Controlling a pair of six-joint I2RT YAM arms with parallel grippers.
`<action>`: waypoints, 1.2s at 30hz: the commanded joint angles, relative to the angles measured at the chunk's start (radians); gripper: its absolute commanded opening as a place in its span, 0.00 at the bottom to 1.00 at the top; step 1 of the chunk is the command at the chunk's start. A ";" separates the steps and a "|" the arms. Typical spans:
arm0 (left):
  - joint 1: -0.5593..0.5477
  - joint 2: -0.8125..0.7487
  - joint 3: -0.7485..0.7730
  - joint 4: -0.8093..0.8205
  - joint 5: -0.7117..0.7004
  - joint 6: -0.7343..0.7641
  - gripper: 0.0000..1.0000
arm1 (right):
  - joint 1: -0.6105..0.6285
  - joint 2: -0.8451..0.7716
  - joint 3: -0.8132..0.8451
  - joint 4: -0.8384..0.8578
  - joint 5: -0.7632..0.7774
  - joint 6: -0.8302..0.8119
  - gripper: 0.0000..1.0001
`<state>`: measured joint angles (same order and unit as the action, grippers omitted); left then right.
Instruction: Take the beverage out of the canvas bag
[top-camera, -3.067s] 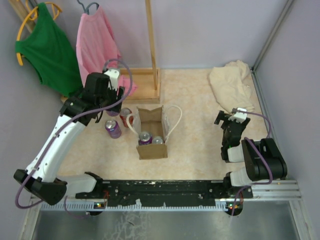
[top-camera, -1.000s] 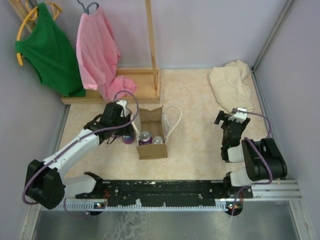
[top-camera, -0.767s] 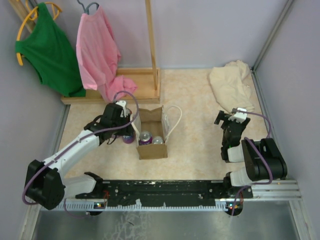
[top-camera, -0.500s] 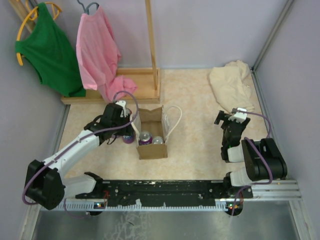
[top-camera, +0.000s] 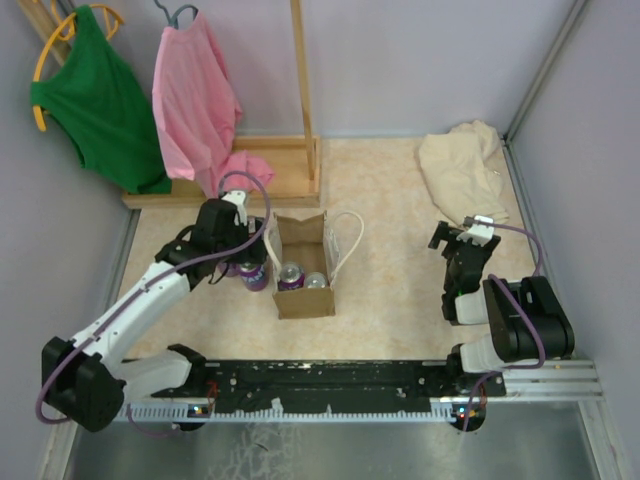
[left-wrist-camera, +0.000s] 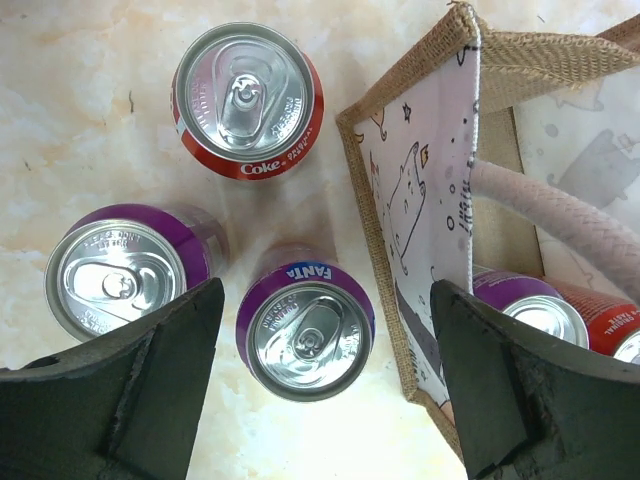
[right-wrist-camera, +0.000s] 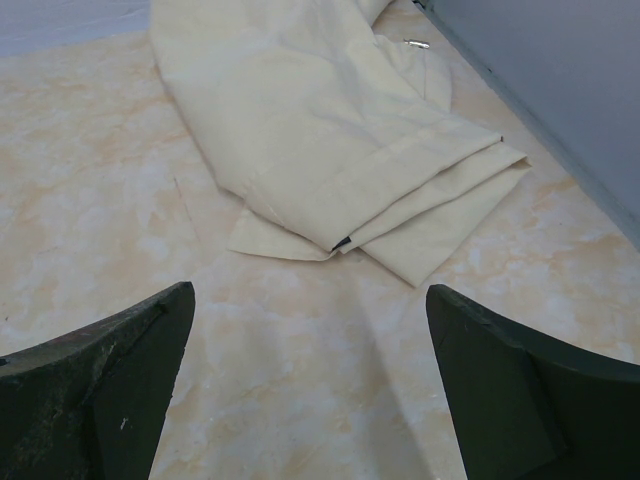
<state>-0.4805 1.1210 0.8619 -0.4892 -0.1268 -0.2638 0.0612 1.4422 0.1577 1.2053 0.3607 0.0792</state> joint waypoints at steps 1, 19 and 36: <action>0.000 -0.015 0.008 0.018 0.022 -0.002 0.89 | -0.003 0.003 0.008 0.041 0.004 -0.011 0.99; -0.002 -0.051 0.474 -0.021 0.162 0.182 0.94 | -0.003 0.002 0.008 0.040 0.003 -0.010 0.99; -0.105 0.262 0.515 -0.247 0.521 0.401 0.89 | -0.004 0.003 0.008 0.040 0.004 -0.011 0.99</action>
<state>-0.5812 1.3865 1.3838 -0.6758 0.2729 0.0853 0.0612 1.4422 0.1577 1.2053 0.3607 0.0792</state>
